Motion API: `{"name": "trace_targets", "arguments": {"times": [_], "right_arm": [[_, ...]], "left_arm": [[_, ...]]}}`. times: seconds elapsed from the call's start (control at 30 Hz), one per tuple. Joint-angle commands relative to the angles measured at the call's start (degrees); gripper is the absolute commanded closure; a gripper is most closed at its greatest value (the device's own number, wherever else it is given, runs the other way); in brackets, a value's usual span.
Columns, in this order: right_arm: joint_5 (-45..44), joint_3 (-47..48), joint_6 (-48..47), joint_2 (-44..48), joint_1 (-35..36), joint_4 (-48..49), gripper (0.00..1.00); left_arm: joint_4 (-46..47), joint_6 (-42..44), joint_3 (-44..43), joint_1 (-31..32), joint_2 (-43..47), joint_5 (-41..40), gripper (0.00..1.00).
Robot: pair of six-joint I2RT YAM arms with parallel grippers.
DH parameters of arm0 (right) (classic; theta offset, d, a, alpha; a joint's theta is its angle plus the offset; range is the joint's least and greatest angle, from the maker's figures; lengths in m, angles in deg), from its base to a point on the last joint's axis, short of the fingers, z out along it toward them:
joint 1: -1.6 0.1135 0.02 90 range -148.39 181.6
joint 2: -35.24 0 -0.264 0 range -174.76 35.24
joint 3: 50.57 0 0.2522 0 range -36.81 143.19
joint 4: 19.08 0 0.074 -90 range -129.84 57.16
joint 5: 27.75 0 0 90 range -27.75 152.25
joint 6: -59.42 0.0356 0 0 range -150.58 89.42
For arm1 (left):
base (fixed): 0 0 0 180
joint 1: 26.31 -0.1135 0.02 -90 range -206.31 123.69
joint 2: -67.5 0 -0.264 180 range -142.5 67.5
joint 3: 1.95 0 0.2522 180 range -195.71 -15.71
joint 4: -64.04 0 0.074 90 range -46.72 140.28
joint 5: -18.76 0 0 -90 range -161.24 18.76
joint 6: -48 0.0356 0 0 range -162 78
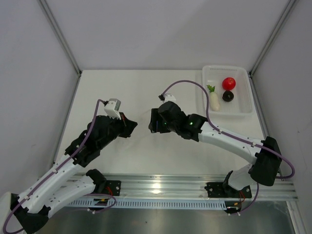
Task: Place the food in the zip-top bag and seal the zipper
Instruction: Open the zipper of the food storage bag at the center of the board.
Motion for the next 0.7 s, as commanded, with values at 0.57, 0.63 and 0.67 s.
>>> {"name": "trace_targets", "arguments": {"times": [0.57,0.63,0.67], "right_arm": [[5.7,1.3,-8.8,0.3,-0.4,9.9,1.0],[6.5,1.3,-9.4,0.3,0.0,10.2,1.0],[6.6,1.4,-10.0,0.3,0.7,10.3,1.0]], "left_arm": [[2.1,-1.4,1.7,0.6,1.0,1.9,0.47],[1.6,-1.7,1.3,0.6,0.3,1.5,0.34],[1.2,-1.8,1.2,0.6,-0.4,1.1,0.32]]}}
